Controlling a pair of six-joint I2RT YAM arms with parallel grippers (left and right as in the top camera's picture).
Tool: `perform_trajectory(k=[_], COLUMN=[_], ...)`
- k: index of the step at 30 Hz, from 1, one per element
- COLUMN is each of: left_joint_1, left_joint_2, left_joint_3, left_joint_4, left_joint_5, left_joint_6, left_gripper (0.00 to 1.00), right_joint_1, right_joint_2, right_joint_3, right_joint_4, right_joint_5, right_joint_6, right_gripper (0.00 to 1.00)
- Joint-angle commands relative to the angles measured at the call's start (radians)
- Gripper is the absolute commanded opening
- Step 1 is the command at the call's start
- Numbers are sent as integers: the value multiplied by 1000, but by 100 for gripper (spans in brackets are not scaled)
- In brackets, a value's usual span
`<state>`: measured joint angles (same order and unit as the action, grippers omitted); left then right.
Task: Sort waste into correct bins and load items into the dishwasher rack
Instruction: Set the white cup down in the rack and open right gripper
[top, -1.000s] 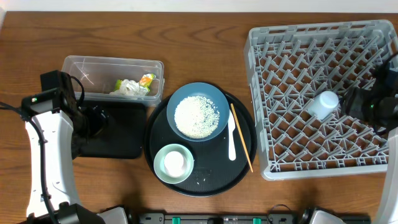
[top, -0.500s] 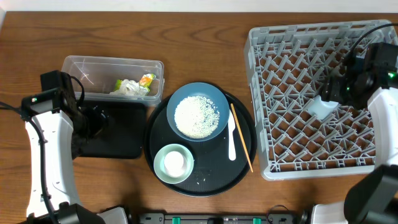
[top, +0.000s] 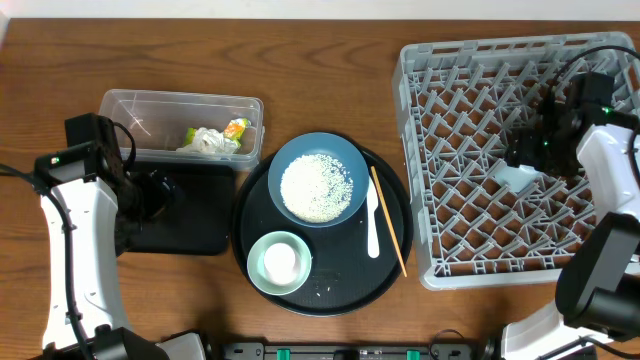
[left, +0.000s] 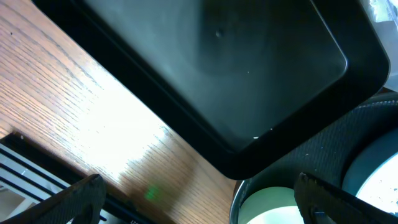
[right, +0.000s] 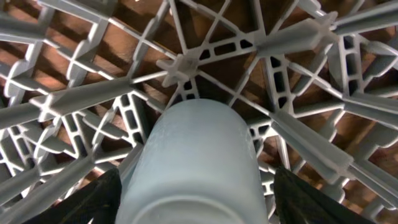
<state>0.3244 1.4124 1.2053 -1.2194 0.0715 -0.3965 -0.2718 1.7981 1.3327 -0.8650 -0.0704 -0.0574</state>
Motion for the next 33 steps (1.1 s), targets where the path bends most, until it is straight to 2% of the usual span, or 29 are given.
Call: perform_trajectory(k=[1, 5, 11, 13, 18, 20, 26, 33], left_joint_1=[3, 3, 3, 3, 3, 3, 3, 3], left_joint_2=[5, 5, 5, 5, 5, 5, 5, 5], left_joint_3=[-8, -8, -8, -8, -8, -8, -8, -8], left_joint_4=[-3, -3, -2, -2, 2, 2, 2, 1], left_joint_5=[-8, -8, -8, -8, -8, -8, -8, -8], left_joint_6=[-13, -13, -13, -13, -13, -13, -13, -12], left_gripper=[98, 98, 98, 98, 98, 98, 98, 98], right_joint_1=[11, 11, 11, 11, 11, 9, -12, -143], right_joint_2=[13, 9, -8, -15, -31, -31, -31, -31], right_joint_3=[19, 20, 35, 47, 133, 191, 361, 525], right_joint_4=[-10, -19, -55, -69, -151, -206, -327, -408], right_joint_5=[3, 3, 3, 3, 3, 3, 3, 75], right_joint_6=[9, 21, 39, 39, 38, 38, 37, 37], right_gripper=[70, 59, 53, 48, 42, 37, 36, 36])
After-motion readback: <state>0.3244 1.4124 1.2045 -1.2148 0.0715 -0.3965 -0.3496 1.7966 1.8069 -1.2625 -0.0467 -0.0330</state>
